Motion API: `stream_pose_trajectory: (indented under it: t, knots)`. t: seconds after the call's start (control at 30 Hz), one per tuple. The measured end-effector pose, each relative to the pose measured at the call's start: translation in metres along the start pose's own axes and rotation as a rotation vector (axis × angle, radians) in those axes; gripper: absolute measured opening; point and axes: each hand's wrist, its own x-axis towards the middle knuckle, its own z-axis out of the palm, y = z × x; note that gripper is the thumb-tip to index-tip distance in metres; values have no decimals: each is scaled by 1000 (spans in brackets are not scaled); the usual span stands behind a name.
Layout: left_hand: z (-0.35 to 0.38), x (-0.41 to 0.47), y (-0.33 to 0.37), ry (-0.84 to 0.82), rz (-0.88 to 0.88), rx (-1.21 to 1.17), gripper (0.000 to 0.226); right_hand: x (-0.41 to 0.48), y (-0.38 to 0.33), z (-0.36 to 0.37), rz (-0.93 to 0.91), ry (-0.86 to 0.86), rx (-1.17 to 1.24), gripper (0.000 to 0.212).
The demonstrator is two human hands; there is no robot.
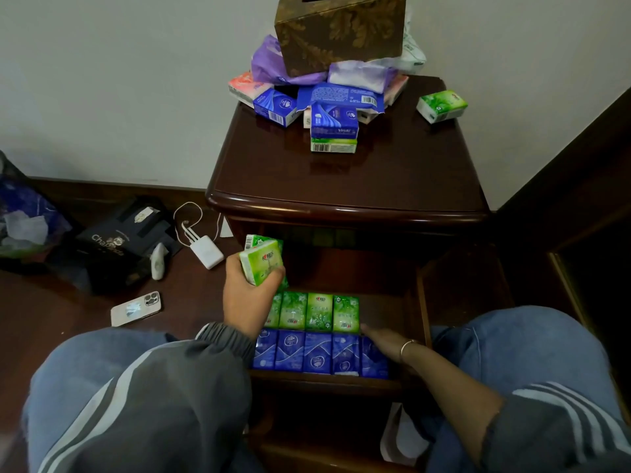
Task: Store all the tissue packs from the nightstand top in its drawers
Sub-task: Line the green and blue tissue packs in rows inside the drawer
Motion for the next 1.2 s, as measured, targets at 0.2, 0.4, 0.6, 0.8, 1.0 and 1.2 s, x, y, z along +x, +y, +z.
stream_pose_trajectory:
  t: [0.2,0.4,0.6,0.8,1.0,1.2]
  knots:
    - [9,-7,0,-156,-62,2,38,2,8,2,49,-57,656,35]
    - [13,-11,0,-217,-76,22,40,10,8,4,88,89,885,56]
    - [21,-14,-5,-421,-179,83,40,0,6,3,140,40,952,73]
    - [36,-22,-11,-622,-320,122,50,-25,-18,-7,-82,259,627,54]
    - [45,-26,-9,-726,-338,233,47,-78,-51,-24,-474,277,462,11]
    - [47,-32,-14,-753,-313,336,61,-82,-58,-12,-514,230,370,24]
